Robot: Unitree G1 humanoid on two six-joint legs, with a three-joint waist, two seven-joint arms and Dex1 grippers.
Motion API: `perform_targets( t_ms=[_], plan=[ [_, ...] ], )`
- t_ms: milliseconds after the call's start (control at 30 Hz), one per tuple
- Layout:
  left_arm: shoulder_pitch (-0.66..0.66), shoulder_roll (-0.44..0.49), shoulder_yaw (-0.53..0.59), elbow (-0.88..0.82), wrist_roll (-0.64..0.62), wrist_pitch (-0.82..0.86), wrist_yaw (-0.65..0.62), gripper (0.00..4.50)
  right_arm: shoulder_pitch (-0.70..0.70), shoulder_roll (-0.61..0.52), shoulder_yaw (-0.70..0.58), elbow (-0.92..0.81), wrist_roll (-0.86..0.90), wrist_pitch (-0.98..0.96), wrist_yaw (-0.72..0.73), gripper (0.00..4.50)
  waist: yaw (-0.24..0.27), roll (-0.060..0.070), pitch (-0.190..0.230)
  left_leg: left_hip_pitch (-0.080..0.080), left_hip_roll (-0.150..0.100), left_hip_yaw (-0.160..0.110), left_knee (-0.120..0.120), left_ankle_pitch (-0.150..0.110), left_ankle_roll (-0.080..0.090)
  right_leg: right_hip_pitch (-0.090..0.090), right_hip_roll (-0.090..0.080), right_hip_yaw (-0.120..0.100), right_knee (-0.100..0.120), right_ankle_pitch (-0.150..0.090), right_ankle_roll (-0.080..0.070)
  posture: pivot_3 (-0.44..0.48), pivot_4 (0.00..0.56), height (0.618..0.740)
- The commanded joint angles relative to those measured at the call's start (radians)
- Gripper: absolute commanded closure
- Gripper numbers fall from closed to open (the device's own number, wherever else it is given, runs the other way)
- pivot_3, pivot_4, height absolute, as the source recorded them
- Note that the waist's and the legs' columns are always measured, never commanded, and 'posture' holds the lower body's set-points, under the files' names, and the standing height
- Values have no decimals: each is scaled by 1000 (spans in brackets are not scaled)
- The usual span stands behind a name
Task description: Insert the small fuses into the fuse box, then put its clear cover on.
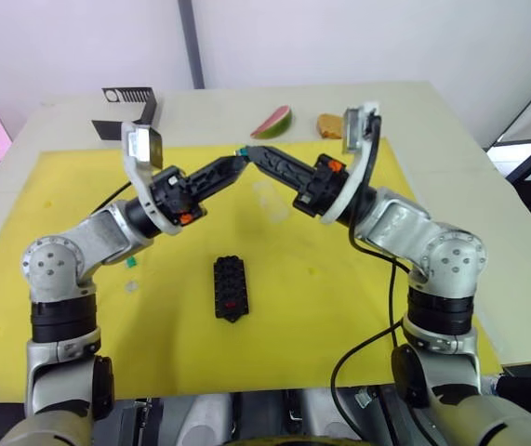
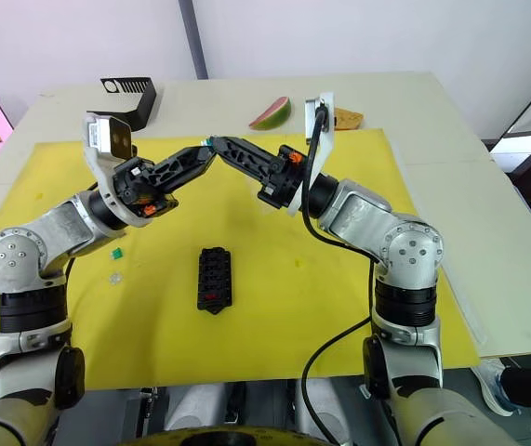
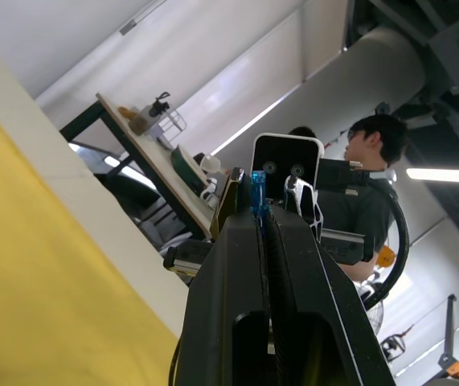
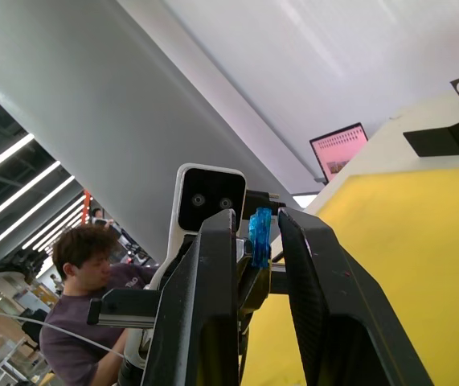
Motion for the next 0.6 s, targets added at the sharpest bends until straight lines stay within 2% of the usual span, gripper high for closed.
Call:
perform_targets(
  t_ms=[33,100,267,367,467,533,600],
  plan=[
    [-4,8,5,-30,-18,-15,-13,4500,-3,-4,2,-24,26,-15,-2,3870,0,0,0,0,0,0,0,0,0,0,0,0,0,0,0,0,150,740],
    [-6,8,2,-28,-14,-17,-16,4500,-4,-7,4,-20,26,-16,-5,4459,0,0,0,0,0,0,0,0,0,0,0,0,0,0,0,0,150,740],
    [-4,12,-3,-24,-8,-16,-26,4500,-9,-6,4,-17,42,-28,-13,4489,0,0,0,0,0,0,0,0,0,0,0,0,0,0,0,0,150,740],
    [14,32,-4,-25,-25,8,-45,3508,-10,-8,4,-22,56,-30,-16,4500,0,0,0,0,0,0,0,0,0,0,0,0,0,0,0,0,150,740],
    [45,95,17,-40,-8,37,-90,2053,-11,-14,3,-28,70,-29,-21,4500,-5,0,0,0,0,0,0,0,0,0,0,0,0,0,0,0,150,740],
    [66,175,46,-31,-6,72,-141,1129,-14,-26,-1,-30,91,-24,-22,4500,-5,1,1,0,0,0,-1,0,0,0,0,0,0,0,0,0,150,740],
    [86,279,66,-44,49,107,-242,25,-18,-50,-4,-32,111,-14,-11,4500,-5,1,1,0,0,0,-1,0,1,0,1,0,0,0,0,0,150,740]
  ],
)
